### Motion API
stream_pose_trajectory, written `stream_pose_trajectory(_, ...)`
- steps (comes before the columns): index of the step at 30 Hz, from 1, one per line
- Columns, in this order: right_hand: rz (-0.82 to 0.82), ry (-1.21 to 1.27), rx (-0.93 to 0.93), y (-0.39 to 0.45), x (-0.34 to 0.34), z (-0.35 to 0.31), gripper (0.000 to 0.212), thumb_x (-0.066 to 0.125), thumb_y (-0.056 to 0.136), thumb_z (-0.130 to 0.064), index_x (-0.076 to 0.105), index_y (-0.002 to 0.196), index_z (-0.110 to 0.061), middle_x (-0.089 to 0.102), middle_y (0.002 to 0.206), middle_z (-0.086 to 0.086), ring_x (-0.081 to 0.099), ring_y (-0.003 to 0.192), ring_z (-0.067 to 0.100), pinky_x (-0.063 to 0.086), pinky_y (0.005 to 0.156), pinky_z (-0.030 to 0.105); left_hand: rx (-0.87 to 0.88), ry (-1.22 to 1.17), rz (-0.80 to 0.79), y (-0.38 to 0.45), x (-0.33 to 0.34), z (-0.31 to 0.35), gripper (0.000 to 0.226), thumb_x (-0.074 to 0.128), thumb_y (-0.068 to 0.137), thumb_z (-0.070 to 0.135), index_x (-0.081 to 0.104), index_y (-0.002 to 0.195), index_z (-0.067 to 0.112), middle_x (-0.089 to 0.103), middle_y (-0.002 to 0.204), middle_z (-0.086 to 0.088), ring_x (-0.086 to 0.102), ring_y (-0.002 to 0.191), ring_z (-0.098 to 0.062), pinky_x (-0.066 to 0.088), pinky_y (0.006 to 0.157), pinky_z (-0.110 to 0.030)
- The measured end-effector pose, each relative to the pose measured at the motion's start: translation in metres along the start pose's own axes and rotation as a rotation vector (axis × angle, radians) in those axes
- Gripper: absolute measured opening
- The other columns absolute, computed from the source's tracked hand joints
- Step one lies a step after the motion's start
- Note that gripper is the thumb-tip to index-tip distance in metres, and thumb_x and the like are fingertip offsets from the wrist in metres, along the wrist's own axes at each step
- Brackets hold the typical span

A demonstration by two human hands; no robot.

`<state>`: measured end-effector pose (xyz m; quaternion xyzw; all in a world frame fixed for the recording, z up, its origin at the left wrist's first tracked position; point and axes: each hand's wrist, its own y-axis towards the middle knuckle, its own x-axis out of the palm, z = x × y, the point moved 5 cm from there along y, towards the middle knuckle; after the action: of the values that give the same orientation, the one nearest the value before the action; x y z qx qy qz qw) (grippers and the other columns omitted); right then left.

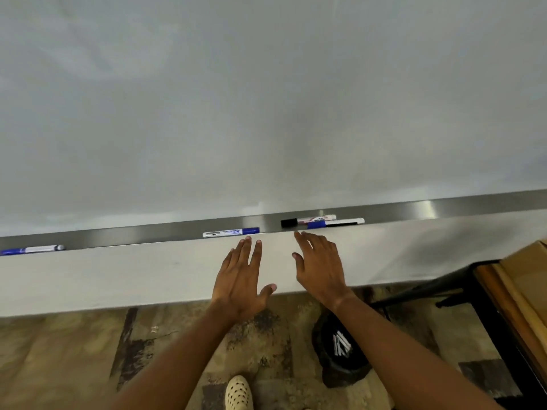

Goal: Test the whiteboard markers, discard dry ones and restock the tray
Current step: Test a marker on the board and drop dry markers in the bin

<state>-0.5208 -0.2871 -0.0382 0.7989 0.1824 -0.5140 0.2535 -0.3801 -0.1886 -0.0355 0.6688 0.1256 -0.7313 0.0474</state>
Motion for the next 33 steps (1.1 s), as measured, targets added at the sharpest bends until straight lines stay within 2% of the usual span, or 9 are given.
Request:
stream_pose_trajectory(4, -0.007, 0.027, -0.105, 0.028, 0.010, -0.048, 0.042, 0.069, 0.086, -0.025, 0.060, 0.125, -0.011, 0.064, 0.121, 0.009, 0.060, 0.113, 0.030, 0.046, 0.096, 0.041, -0.046, -0.001, 0.030, -0.004, -0.011, -0.039, 0.095, 0.030, 0.083, 0.073, -0.009, 0.150, 0.018, -0.011, 0.158, -0.007, -0.006, 0.145, -0.025, 0.000, 0.115, -0.038)
stream_pose_trajectory(8, -0.115, 0.005, -0.147, 0.054, 0.029, -0.087, 0.041, 0.059, 0.093, -0.026, 0.053, 0.131, -0.012, 0.059, 0.127, 0.008, 0.053, 0.118, 0.027, 0.040, 0.101, 0.037, -0.061, -0.011, 0.043, -0.007, -0.016, -0.081, 0.095, 0.031, 0.083, 0.072, -0.004, 0.151, 0.015, -0.007, 0.158, -0.010, -0.003, 0.145, -0.026, 0.004, 0.116, -0.039)
stream_pose_trajectory(10, -0.166, -0.022, -0.154, 0.066, 0.039, -0.097, 0.039, 0.056, 0.094, -0.026, 0.052, 0.131, -0.013, 0.057, 0.126, 0.007, 0.051, 0.116, 0.025, 0.040, 0.099, 0.036, -0.066, -0.019, 0.036, -0.009, -0.017, -0.098, 0.094, 0.032, 0.084, 0.071, -0.005, 0.150, 0.015, -0.008, 0.158, -0.010, -0.004, 0.145, -0.026, 0.004, 0.117, -0.039)
stream_pose_trajectory(16, -0.257, -0.145, -0.098, 0.086, 0.056, -0.103, 0.026, 0.054, 0.093, -0.018, 0.059, 0.118, -0.016, 0.057, 0.115, 0.004, 0.050, 0.109, 0.024, 0.038, 0.089, 0.037, -0.061, -0.059, 0.025, -0.011, -0.012, -0.144, 0.094, 0.035, 0.085, 0.069, -0.005, 0.150, 0.014, -0.008, 0.158, -0.011, -0.006, 0.145, -0.025, 0.003, 0.117, -0.038)
stream_pose_trajectory(23, -0.334, -0.115, -0.039, 0.097, 0.055, -0.104, 0.022, 0.061, 0.088, -0.016, 0.063, 0.109, -0.020, 0.055, 0.104, -0.001, 0.054, 0.096, 0.021, 0.043, 0.084, 0.036, -0.015, -0.108, 0.033, -0.002, -0.014, -0.165, 0.093, 0.034, 0.087, 0.068, -0.008, 0.150, 0.014, -0.010, 0.158, -0.009, -0.007, 0.145, -0.024, 0.002, 0.116, -0.036)
stream_pose_trajectory(25, -0.315, -0.053, -0.009, 0.098, 0.051, -0.105, 0.019, 0.064, 0.087, -0.017, 0.066, 0.106, -0.020, 0.054, 0.096, -0.003, 0.056, 0.086, 0.018, 0.048, 0.082, 0.036, 0.004, -0.117, 0.048, 0.000, -0.018, -0.166, 0.093, 0.033, 0.087, 0.068, -0.008, 0.150, 0.013, -0.009, 0.158, -0.010, -0.006, 0.145, -0.023, -0.001, 0.115, -0.035)
stream_pose_trajectory(27, -0.275, 0.048, 0.022, 0.097, 0.045, -0.108, 0.016, 0.065, 0.088, -0.017, 0.068, 0.103, -0.017, 0.051, 0.090, -0.003, 0.054, 0.078, 0.016, 0.049, 0.078, 0.031, 0.025, -0.127, 0.062, 0.002, -0.022, -0.166, 0.091, 0.033, 0.088, 0.067, -0.005, 0.150, 0.013, -0.006, 0.158, -0.010, -0.005, 0.145, -0.023, -0.005, 0.113, -0.033)
stream_pose_trajectory(33, -0.144, 0.301, 0.084, 0.091, 0.022, -0.123, 0.024, 0.070, 0.086, -0.016, 0.069, 0.110, -0.013, 0.058, 0.098, 0.001, 0.053, 0.085, 0.010, 0.040, 0.078, 0.010, 0.114, -0.201, 0.157, 0.012, -0.039, -0.158, 0.087, 0.038, 0.089, 0.061, 0.002, 0.151, 0.012, 0.005, 0.159, -0.007, 0.005, 0.145, -0.021, 0.003, 0.116, -0.032)
